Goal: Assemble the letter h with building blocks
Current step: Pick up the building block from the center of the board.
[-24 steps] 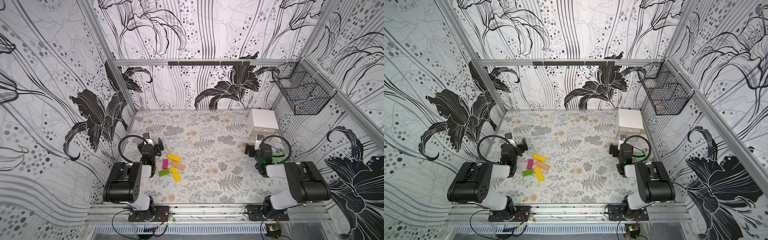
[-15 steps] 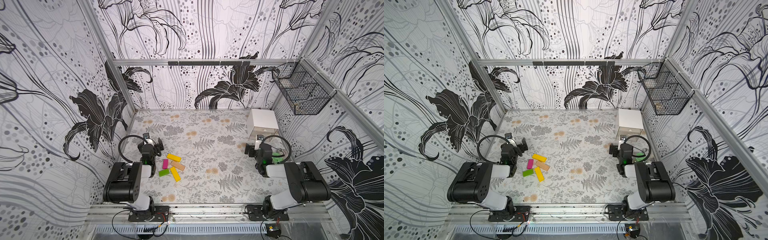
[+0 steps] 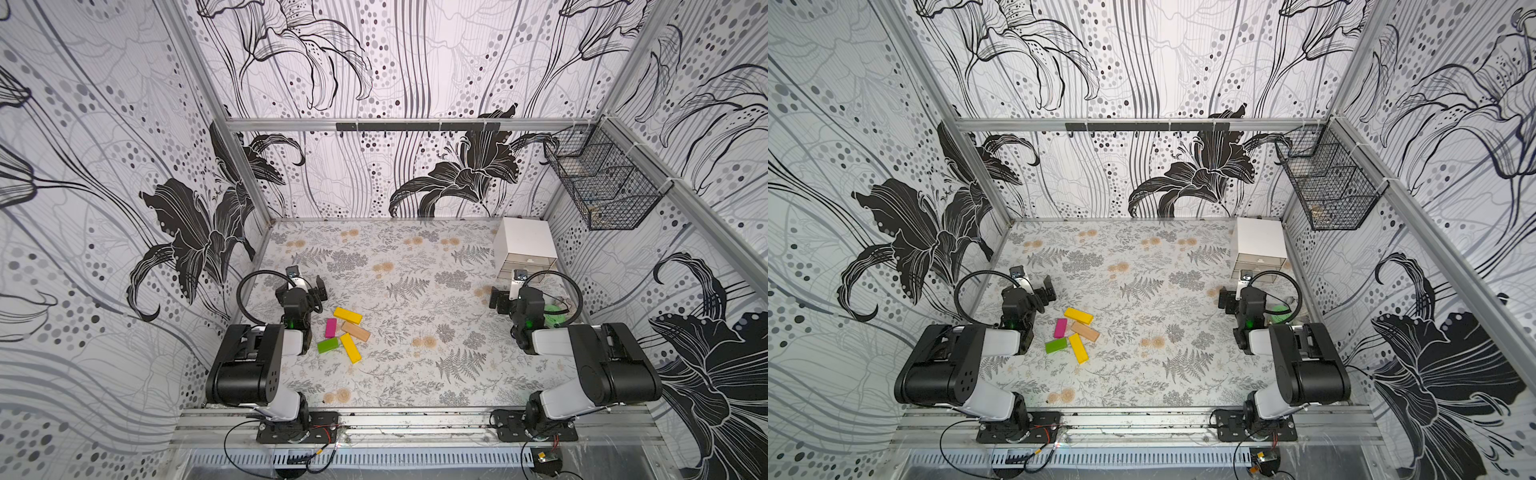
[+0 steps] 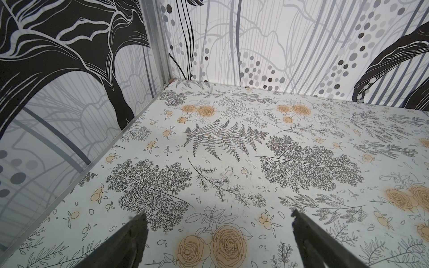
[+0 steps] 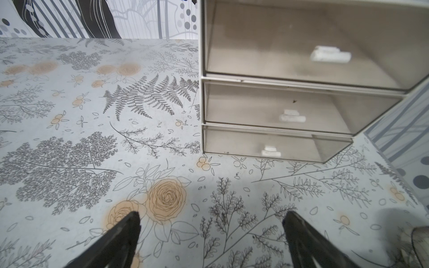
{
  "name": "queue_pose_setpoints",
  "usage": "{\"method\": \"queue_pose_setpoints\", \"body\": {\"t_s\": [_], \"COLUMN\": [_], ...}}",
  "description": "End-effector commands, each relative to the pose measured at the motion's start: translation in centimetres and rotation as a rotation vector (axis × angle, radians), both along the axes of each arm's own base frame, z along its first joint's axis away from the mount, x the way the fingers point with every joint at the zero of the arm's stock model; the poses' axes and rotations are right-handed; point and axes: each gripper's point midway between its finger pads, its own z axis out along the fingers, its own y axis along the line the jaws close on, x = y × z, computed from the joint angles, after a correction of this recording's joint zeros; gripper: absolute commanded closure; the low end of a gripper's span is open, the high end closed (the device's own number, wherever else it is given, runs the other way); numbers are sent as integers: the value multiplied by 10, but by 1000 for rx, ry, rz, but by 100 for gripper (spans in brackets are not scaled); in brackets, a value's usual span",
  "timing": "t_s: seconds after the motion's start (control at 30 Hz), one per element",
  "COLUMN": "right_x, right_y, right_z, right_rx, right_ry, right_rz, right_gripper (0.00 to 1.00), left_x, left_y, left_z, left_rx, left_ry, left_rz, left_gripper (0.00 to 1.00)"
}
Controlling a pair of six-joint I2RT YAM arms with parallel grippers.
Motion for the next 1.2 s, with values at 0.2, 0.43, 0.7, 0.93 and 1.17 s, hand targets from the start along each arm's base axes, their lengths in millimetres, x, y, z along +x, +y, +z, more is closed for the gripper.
{"method": "queue_pose_setpoints", "body": {"t_s": [0.2, 0.43, 0.7, 0.93, 1.17], "right_x": [13, 4, -61, -100, -112], "right_y": [-1, 14, 147, 142, 241], "right_z": [37, 122, 138, 140, 144], "right_rx": [-25, 429, 321, 245, 161], "right_ry": [-18, 296, 524, 370, 470], "right_rz": [-18, -270, 24, -186, 140], "right_gripper": [1, 1, 1, 1, 1], "left_x": [3, -29, -72, -123, -137], "left_y": [8, 56, -47, -110, -114], "left_z": [17, 98, 70, 69, 59], "left_rx": [3, -96, -433, -461, -510], "left_ry": [-59, -85, 205, 334, 429], "left_rz": [38, 474, 270, 89, 112], "left_gripper": [1, 1, 1, 2, 5]}}
